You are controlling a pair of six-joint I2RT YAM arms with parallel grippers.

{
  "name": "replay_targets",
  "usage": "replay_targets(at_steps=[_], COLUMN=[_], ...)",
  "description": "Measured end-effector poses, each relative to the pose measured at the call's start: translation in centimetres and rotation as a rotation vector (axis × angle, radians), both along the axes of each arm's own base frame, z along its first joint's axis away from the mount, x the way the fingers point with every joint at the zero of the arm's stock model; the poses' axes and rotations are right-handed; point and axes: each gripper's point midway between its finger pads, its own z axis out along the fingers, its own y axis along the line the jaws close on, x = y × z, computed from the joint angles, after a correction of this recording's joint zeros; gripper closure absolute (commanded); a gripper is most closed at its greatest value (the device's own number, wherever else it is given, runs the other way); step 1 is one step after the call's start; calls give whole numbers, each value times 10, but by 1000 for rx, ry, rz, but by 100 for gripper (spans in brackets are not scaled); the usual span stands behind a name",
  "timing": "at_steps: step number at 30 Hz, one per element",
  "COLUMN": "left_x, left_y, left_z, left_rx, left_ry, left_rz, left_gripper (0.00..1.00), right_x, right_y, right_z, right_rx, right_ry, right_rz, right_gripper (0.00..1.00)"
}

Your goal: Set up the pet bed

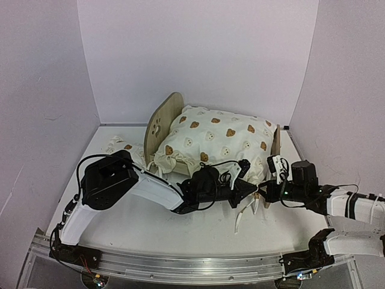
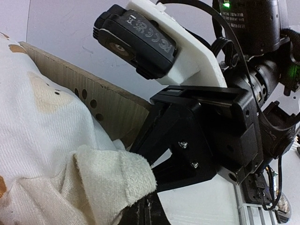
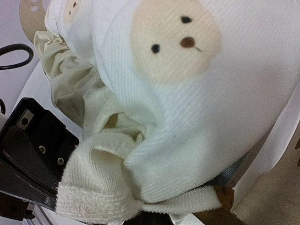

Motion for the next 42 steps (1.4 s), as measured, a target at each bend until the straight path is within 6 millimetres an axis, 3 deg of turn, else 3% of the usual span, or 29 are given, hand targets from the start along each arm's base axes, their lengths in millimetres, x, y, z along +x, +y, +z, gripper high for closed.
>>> replay_targets(at_steps=[13, 24, 28, 32, 37, 42], left_x=[-1, 8, 14, 3, -10, -22], left_y=[1, 13, 20, 36, 59, 70], left_z=[3, -3, -2, -9, -9, -1], left_rx=[-15, -12, -5, 42, 96, 127], left_ry=[19, 18, 8, -22, -123, -280], left_rz=[-35, -16, -7, -27, -42, -92], left_gripper=[100, 100, 81, 67, 60, 66], right_x=[2, 10, 15, 13, 12, 11], right_y=[9, 27, 35, 42, 44, 47], right_z=[5, 5, 6, 8, 11, 13], right_rx=[-37, -68, -55, -30, -23, -14], right_ry=[-260, -373, -392, -399, -413, -421], right_rz=[150, 303, 340, 379, 397, 423], right_gripper=[100, 100, 100, 100, 100, 100])
